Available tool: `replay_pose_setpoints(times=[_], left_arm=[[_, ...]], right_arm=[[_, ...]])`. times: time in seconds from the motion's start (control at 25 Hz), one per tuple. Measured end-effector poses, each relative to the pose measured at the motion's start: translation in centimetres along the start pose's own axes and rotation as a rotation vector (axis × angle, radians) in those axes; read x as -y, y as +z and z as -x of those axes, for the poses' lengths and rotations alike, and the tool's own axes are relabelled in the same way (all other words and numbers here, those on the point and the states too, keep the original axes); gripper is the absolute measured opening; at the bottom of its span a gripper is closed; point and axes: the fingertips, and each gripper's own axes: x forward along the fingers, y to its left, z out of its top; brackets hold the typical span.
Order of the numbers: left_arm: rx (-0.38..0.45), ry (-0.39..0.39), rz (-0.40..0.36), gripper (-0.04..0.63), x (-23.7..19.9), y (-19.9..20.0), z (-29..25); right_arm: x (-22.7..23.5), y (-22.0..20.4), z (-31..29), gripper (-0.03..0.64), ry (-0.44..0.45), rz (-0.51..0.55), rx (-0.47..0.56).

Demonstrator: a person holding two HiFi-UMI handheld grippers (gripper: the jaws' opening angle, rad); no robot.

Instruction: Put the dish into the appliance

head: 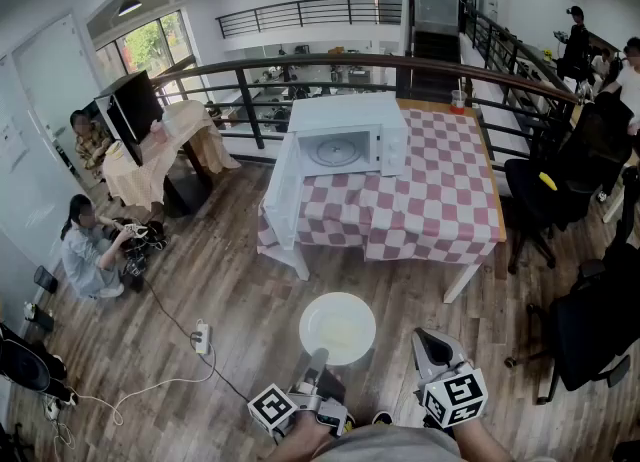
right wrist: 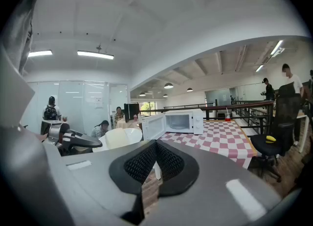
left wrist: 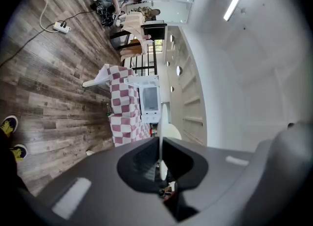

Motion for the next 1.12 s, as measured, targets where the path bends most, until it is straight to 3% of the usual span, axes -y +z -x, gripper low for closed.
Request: replay_pose_setpoints(times=[0.56,1.12], left_arm=[[0.033,0.009,0.006,0.017,-0.9,2.3,1.0],[0.007,-0.01,0.0,0.015,-1.6,6.6,1.3]], right_arm=[[-1.5,-0.4,-1.7,0.0,0.014,-0.039,-0.013],[-4.0,0.4,-3.7,-0.002,-0.04,-0.044,0.02]])
